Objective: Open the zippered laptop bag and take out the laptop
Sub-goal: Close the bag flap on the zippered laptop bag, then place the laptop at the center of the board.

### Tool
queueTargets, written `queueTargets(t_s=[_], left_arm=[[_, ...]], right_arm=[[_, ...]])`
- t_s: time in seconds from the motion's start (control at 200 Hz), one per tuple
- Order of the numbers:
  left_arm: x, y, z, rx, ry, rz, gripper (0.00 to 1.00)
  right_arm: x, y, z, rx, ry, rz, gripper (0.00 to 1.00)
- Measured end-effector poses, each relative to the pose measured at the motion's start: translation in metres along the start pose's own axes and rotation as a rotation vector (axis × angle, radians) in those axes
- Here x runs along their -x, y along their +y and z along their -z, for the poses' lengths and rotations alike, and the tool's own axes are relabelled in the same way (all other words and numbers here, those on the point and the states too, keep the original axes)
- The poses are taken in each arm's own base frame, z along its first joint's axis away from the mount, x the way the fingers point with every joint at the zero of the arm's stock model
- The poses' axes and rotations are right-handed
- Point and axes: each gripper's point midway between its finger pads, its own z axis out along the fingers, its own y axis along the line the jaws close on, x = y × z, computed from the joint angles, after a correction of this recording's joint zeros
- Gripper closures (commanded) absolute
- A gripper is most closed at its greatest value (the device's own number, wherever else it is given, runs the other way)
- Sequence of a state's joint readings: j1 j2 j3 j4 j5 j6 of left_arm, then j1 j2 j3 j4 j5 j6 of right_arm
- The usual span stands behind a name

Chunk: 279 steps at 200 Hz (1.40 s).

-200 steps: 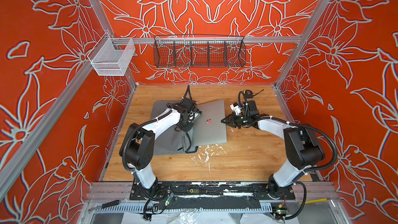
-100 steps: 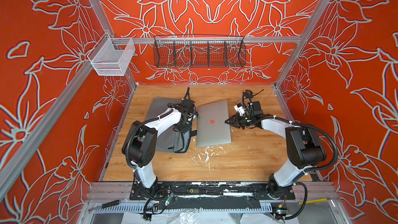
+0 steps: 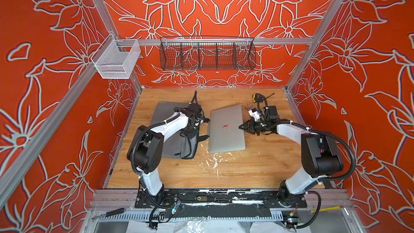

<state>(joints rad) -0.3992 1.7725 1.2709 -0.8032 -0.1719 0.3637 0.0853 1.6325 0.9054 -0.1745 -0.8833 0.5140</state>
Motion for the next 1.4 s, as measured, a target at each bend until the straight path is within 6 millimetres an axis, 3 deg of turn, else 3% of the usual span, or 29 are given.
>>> queueTargets(t_s=[0.225, 0.315, 0.57, 0.726, 0.771, 1.126, 1.396], left_arm=[[-0.009, 0.005, 0.0, 0.023, 0.038, -0.003, 1.0], [-0.01, 0.005, 0.0, 0.024, 0.042, -0.01, 0.76], [-0.008, 0.001, 0.012, -0.007, 0.009, 0.034, 0.63], [0.003, -0.003, 0.031, -0.055, -0.064, 0.076, 0.37], [0.006, -0.007, 0.038, -0.079, -0.09, 0.086, 0.33], [0.019, -0.026, 0.103, -0.218, -0.346, 0.182, 0.32], [0.024, -0.039, 0.112, -0.318, -0.428, 0.291, 0.32]], right_arm=[[0.002, -0.009, 0.015, -0.021, -0.014, -0.016, 1.0], [-0.001, -0.011, 0.017, -0.027, -0.007, -0.017, 1.0], [-0.006, -0.016, 0.016, -0.053, 0.028, -0.011, 1.0], [-0.001, -0.018, 0.013, -0.066, 0.052, -0.002, 1.0], [0.001, -0.018, 0.012, -0.067, 0.057, 0.004, 1.0], [0.026, -0.02, -0.006, -0.074, 0.081, 0.017, 1.0], [0.04, -0.023, -0.022, -0.096, 0.093, 0.028, 1.0]])
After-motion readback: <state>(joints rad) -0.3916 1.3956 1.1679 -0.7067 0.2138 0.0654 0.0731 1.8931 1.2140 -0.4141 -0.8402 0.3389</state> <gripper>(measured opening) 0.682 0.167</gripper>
